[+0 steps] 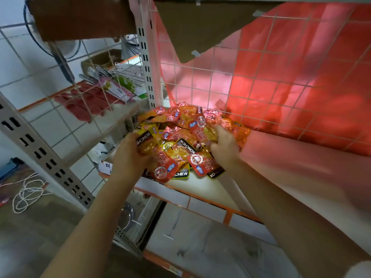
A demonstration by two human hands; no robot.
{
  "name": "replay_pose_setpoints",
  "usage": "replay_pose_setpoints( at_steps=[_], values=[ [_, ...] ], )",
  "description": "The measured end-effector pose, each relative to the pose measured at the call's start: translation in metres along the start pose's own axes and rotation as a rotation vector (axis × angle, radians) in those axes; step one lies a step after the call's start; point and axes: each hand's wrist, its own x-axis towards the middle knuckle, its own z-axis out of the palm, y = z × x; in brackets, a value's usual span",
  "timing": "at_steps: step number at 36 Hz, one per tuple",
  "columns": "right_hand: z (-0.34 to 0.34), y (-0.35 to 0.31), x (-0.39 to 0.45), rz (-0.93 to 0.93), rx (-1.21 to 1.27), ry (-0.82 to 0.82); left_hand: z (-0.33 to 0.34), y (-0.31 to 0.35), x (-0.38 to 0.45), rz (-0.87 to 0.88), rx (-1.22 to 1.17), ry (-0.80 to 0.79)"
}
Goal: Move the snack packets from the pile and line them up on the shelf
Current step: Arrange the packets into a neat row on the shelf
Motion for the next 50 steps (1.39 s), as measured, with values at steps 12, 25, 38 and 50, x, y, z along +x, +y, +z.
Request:
replay_pose_setpoints(
  at_steps=[12, 25, 38, 50],
  values=[
    [-0.057, 0.031, -0.040, 0.069, 0.222, 0.071, 0.009, 0.061, -0.041, 0.257, -0.214, 0.263],
    [-0.191, 0.127, -0.143, 0.284, 0.917, -0.091, 0.116, 0.208, -0.153, -0.016, -0.800, 0.304],
    [-0.302, 0.210, -0.205, 0.320, 0.902, 0.238, 0.186, 0.317, -0.255, -0.243, -1.230, -0.414],
    [-0.362, 0.243, -0.256, 0.353, 0.786, 0.337, 0.211, 0.358, -0.296, -0.108, -0.997, -0.815]
  ],
)
